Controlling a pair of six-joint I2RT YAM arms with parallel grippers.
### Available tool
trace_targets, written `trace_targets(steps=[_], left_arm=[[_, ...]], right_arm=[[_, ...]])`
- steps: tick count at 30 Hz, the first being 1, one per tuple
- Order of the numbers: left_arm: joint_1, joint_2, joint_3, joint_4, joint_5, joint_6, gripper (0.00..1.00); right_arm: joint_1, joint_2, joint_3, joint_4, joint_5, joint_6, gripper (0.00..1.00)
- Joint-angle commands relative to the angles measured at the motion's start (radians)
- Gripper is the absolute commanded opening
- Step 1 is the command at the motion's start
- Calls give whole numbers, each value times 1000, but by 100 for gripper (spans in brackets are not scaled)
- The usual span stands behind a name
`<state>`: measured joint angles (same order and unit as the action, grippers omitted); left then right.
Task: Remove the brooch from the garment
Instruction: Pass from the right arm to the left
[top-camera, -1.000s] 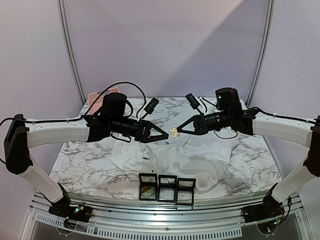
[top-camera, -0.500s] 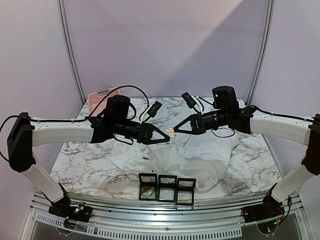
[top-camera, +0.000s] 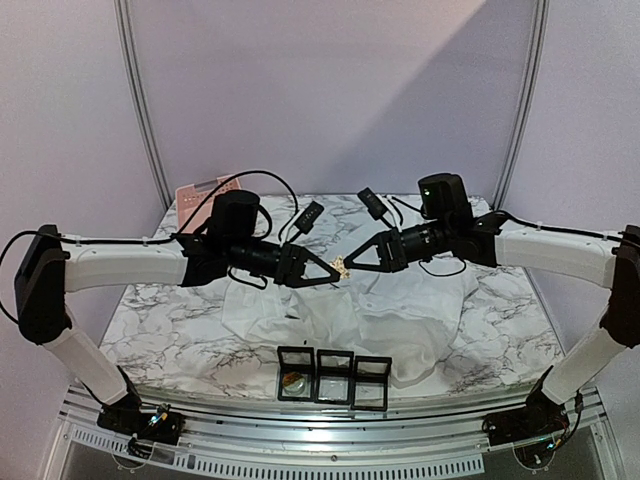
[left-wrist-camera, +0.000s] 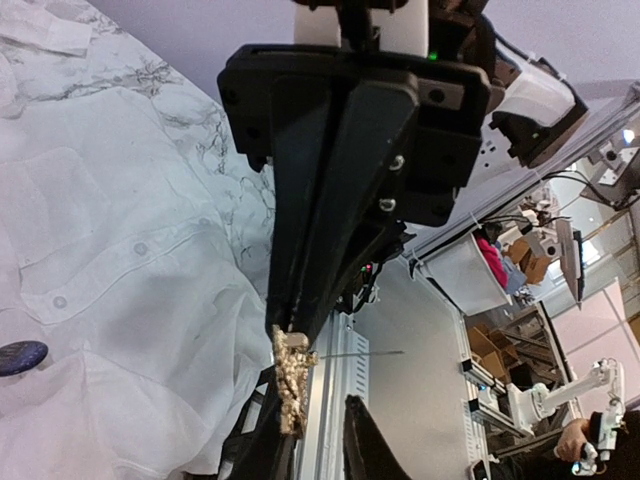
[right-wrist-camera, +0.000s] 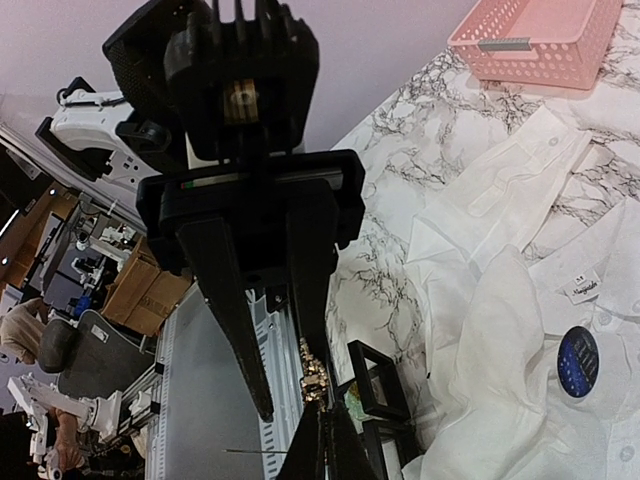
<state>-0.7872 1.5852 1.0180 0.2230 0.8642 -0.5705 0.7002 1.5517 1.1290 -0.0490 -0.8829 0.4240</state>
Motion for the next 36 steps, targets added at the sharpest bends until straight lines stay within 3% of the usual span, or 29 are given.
trace_targets(steps=[1, 6, 10, 14, 15, 17, 25, 30, 36], left_arm=[[-11, 16, -8, 30, 15, -7, 18], [-9, 18, -9, 36, 16, -14, 13], [-8, 28, -7, 36, 21, -21, 0], [-5, 32, -8, 40, 23, -26, 0], [-2, 31, -9, 41, 23, -26, 0], [6, 29, -12, 46, 23, -26, 0], [51, 13, -30, 103, 45, -62, 0], [72, 1, -26, 101, 61, -57, 0], [89, 13, -6, 101, 128, -74, 0]], right_arm=[[12, 10, 26, -21, -17, -19, 0], [18, 11, 29, -31, -18, -26, 0], [25, 19, 37, -50, -24, -48, 0], [26, 10, 33, -48, 0, -57, 0], [26, 7, 33, -45, 7, -55, 3], [26, 4, 34, -42, 16, -52, 17], [-18, -79, -53, 79, 40, -2, 51], [-30, -143, -110, 111, 52, 9, 63], [-26, -167, -146, 107, 73, -13, 71]])
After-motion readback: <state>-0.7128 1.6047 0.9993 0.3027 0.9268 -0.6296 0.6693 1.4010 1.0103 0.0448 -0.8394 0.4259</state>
